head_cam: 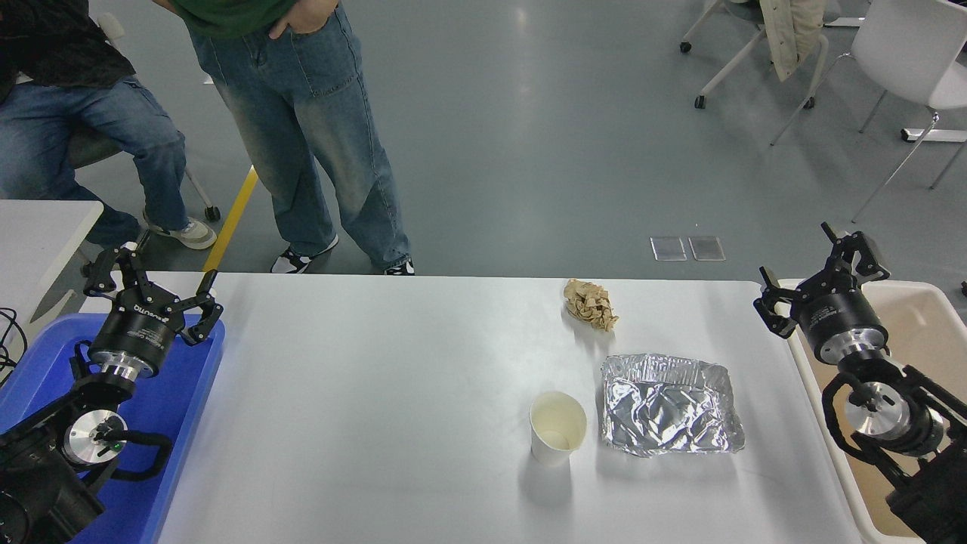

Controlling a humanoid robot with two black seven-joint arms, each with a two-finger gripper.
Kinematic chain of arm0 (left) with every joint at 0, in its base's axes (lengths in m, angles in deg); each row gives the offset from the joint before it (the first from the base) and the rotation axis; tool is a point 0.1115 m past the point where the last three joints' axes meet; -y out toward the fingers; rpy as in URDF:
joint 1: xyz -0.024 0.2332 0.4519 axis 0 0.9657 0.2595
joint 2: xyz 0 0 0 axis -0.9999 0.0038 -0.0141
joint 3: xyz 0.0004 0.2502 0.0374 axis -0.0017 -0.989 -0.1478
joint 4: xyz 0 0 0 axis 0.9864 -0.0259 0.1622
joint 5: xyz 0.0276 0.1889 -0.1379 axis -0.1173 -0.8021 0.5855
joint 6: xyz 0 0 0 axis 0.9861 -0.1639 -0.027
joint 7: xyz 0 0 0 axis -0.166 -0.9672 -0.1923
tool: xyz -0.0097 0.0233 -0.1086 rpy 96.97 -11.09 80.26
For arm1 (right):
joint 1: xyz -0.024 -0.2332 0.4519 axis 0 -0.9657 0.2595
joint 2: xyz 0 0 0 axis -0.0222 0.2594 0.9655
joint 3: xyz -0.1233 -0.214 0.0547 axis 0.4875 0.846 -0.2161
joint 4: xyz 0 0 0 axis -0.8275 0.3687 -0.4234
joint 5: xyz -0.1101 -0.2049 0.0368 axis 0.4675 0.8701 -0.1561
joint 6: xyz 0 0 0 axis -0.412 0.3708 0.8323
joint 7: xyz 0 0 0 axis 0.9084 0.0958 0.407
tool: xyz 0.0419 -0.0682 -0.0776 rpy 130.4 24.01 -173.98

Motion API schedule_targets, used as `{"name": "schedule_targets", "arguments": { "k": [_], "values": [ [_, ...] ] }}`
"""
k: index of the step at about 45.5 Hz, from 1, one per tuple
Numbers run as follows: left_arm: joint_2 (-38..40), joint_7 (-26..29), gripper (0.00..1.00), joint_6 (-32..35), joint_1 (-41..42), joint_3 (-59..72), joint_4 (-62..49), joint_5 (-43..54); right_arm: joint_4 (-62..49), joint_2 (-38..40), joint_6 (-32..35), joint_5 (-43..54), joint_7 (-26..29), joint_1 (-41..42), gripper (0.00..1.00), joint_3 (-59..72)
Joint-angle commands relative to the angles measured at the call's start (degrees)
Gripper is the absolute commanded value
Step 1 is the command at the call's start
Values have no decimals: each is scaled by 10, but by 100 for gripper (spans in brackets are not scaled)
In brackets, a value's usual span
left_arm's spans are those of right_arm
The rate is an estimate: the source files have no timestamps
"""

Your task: Clean the table surface

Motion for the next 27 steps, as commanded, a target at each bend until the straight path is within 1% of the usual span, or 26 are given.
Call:
{"name": "schedule_targets", "arguments": {
  "k": [1, 27],
  "values": [
    [0, 0, 100, 0, 0, -1, 0, 0, -4, -1, -1, 0, 0, 1, 100, 0],
    [1, 0, 100, 1, 0, 0, 1, 0, -6, -1, 0, 0, 0, 3, 100, 2]
  ]
}}
